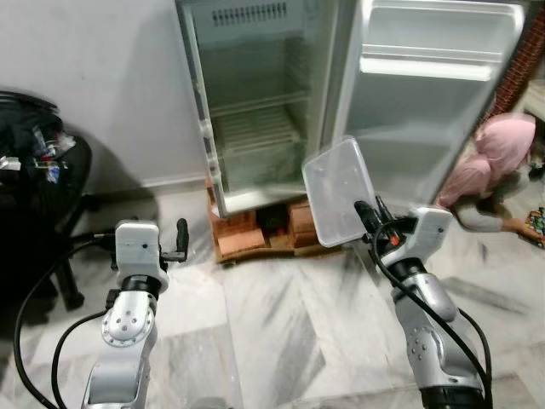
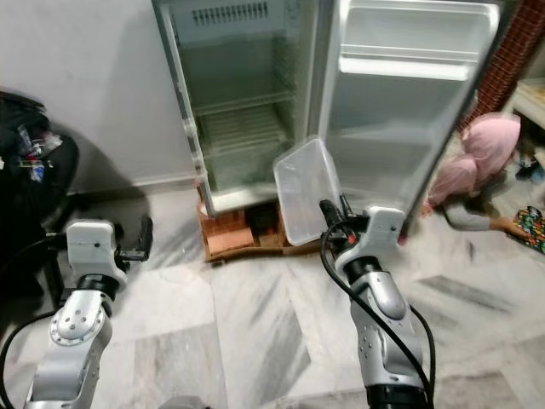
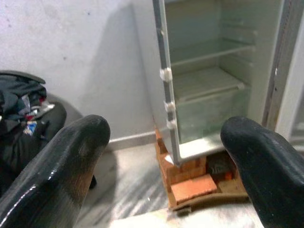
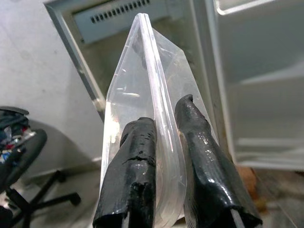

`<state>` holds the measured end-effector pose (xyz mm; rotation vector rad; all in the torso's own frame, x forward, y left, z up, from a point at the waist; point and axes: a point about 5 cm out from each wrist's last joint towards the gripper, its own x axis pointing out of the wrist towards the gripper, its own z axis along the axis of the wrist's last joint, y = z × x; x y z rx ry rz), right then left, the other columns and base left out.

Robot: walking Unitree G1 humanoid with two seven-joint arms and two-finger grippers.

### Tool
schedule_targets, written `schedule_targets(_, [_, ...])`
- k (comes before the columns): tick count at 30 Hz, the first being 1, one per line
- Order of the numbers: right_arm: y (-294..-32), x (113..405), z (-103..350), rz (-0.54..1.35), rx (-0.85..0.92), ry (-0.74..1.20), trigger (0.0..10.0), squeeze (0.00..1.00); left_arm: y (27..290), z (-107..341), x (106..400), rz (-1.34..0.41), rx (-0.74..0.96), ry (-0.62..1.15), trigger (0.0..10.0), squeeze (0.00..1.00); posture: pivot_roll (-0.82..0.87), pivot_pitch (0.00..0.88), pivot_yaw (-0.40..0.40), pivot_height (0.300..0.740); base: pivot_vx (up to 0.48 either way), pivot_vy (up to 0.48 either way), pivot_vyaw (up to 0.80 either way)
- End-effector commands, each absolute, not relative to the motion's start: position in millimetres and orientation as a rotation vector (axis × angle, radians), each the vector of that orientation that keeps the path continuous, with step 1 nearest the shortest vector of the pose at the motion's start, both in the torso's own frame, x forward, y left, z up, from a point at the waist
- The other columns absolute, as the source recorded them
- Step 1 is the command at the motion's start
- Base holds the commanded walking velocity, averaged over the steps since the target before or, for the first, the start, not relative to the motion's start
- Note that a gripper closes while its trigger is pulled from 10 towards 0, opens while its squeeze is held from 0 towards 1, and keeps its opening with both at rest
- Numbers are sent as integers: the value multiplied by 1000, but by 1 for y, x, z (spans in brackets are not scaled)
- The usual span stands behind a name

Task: Restocking fridge

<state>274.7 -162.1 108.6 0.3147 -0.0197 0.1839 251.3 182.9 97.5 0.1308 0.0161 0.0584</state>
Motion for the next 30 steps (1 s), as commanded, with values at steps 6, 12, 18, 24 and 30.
schedule_targets(6, [-150,280,117,234,323,-55,10000,0,190,102,252,75,158,-2,10000,0,104,40,-16,740,429,0,0])
schedule_targets(12, [-148,279,119,250,317,-62,10000,0,190,99,252,90,180,13,10000,0,102,41,-15,740,472,0,67])
schedule_targets(18, [-147,279,119,254,317,-65,10000,0,190,100,254,93,170,16,10000,0,101,42,-15,740,480,0,455])
schedule_targets(24, [-147,279,121,255,297,-80,10000,0,190,98,255,115,176,35,10000,0,98,45,-14,740,368,0,371])
schedule_targets(30, [-147,280,120,255,299,-74,10000,0,190,98,255,106,172,32,10000,0,99,46,-16,740,337,0,0])
